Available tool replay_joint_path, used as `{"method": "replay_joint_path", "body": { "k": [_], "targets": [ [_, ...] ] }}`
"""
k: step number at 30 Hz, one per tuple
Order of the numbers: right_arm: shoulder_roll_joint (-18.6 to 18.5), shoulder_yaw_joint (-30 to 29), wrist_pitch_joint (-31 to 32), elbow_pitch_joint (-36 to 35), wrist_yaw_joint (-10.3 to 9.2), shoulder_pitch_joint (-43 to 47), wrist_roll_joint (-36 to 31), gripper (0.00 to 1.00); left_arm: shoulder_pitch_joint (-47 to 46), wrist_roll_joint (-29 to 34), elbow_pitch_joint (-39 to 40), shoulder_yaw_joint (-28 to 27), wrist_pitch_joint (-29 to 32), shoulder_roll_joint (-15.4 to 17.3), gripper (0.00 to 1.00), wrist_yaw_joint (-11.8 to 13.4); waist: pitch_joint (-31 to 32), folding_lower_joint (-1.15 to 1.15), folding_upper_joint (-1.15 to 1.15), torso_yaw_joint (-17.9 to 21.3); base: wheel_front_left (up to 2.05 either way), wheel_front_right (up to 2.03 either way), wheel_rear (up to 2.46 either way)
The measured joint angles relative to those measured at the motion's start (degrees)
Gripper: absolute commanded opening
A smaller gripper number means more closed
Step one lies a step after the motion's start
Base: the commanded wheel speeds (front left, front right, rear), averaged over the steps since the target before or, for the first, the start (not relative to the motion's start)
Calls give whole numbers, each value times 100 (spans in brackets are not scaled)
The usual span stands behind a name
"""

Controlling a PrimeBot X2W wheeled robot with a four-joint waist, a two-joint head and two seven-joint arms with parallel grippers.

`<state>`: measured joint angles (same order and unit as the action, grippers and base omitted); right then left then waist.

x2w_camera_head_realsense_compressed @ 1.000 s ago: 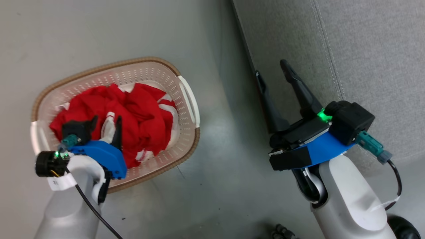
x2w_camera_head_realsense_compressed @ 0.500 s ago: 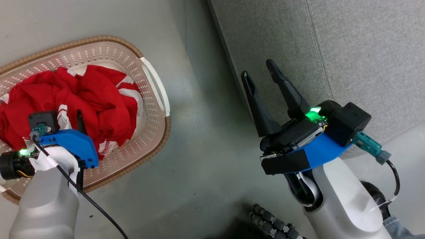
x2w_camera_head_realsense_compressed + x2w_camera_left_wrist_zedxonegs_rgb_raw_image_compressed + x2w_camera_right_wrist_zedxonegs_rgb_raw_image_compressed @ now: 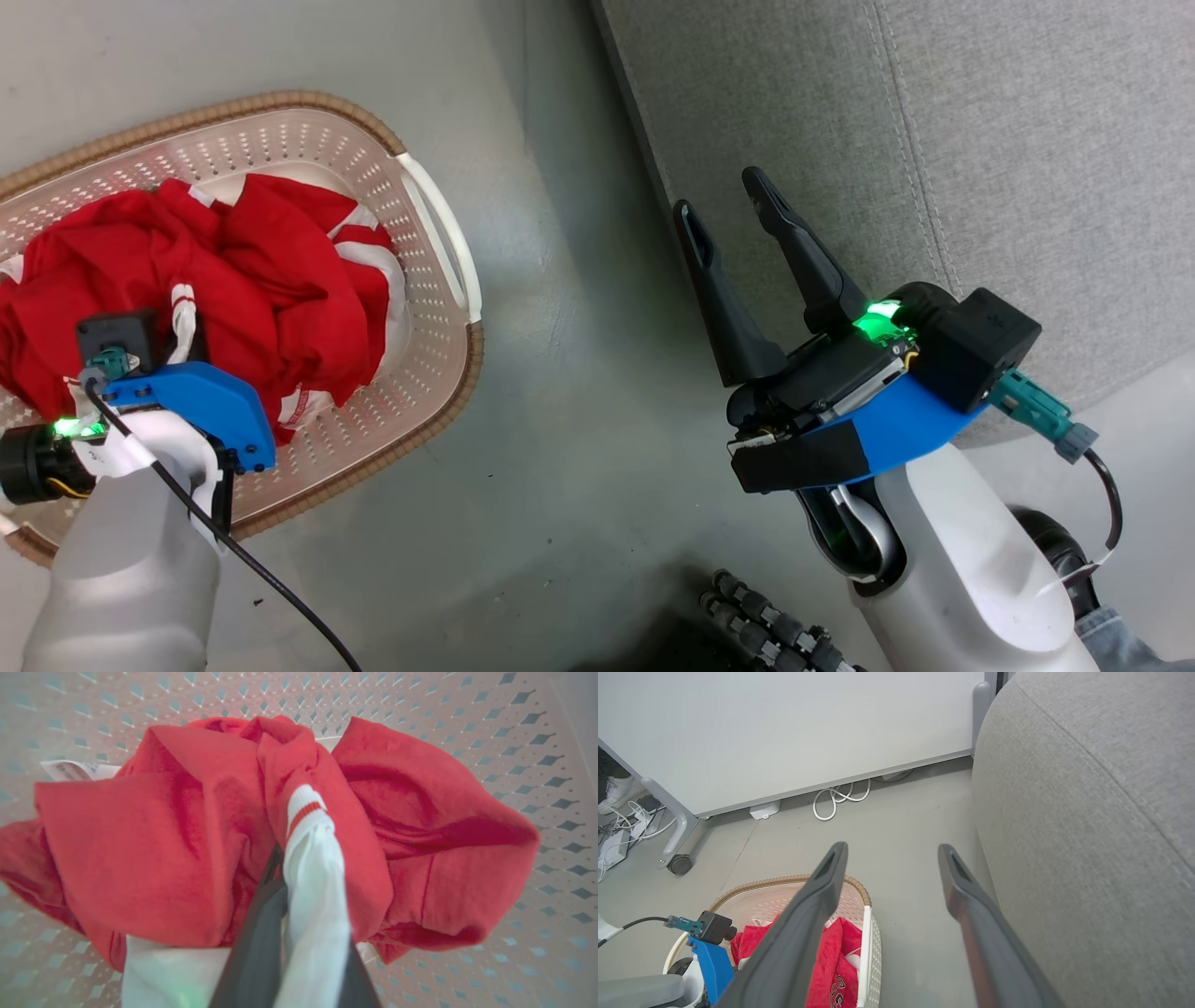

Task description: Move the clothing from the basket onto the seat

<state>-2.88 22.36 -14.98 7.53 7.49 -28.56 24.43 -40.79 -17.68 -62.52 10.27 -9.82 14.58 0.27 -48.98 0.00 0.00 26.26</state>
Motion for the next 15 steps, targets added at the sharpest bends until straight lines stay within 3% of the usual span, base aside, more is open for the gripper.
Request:
{"method": "replay_joint_path", "body": {
  "k": [15],
  "targets": [
    [1, -33, 0, 113, -1, -55, -53, 100, -195, -57, -474, 192, -272, -70, 0, -356, 204, 0, 0, -142, 0, 0, 0]
  ]
}}
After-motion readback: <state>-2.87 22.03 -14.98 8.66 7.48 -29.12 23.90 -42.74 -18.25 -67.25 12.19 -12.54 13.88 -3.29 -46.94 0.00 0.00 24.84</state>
